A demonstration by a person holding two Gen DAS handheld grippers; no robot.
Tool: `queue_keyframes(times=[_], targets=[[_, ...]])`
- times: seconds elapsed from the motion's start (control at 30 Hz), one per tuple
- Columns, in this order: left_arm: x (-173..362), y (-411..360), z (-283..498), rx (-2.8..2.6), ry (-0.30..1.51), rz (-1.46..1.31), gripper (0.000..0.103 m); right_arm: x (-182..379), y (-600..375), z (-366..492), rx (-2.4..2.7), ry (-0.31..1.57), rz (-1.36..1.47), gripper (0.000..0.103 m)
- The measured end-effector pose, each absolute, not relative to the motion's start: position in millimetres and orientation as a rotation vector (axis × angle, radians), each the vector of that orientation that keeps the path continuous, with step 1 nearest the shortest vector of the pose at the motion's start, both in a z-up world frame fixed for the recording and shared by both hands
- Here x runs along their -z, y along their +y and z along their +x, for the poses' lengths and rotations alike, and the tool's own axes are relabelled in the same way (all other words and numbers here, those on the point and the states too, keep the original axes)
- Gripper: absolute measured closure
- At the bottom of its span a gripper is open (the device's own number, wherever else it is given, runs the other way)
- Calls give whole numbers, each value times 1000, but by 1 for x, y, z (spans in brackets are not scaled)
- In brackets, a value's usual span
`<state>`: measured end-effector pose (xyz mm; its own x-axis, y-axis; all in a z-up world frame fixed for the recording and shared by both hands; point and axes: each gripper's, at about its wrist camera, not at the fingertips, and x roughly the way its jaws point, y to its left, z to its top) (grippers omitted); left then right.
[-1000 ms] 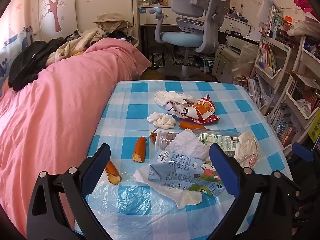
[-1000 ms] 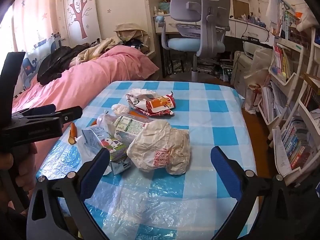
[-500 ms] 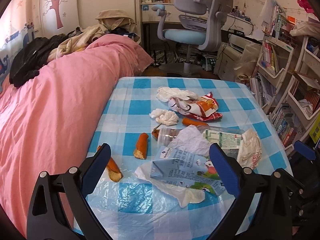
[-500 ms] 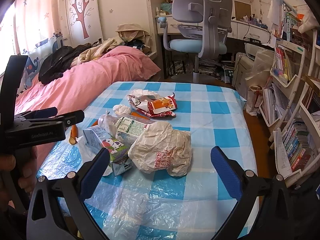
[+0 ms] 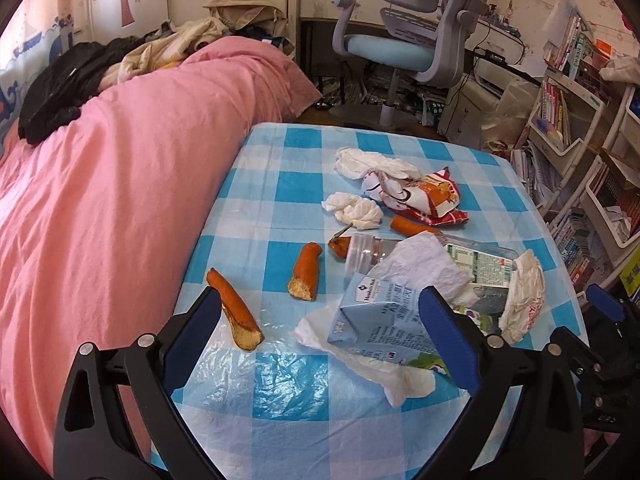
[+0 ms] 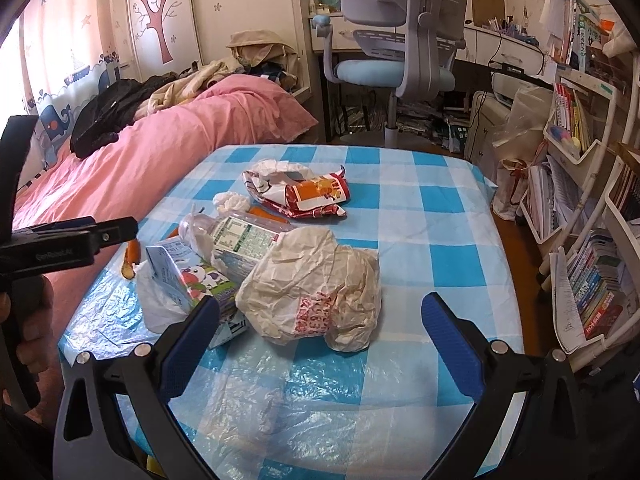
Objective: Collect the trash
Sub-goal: 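Move left tool toward orange sausage piece while right tool approaches white plastic bag, then close right tool on crumpled white plastic bag while left tool grasps orange sausage piece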
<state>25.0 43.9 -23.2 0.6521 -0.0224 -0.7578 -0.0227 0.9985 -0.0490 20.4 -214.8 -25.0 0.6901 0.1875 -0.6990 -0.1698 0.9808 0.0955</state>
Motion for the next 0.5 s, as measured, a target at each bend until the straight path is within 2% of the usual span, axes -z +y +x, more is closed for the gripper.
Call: queue_keyframes(times=[0.33,0.43,0.5], targets=[[32,59,28,71,947,-70,8,42,-220,39,-226,845,83,7],[39,59,28,50,961,-24,8,48,-221,41,-259,876,121,18],[43,66,30,19,973,-32,8,51,-221,41,-285,900,141,33]])
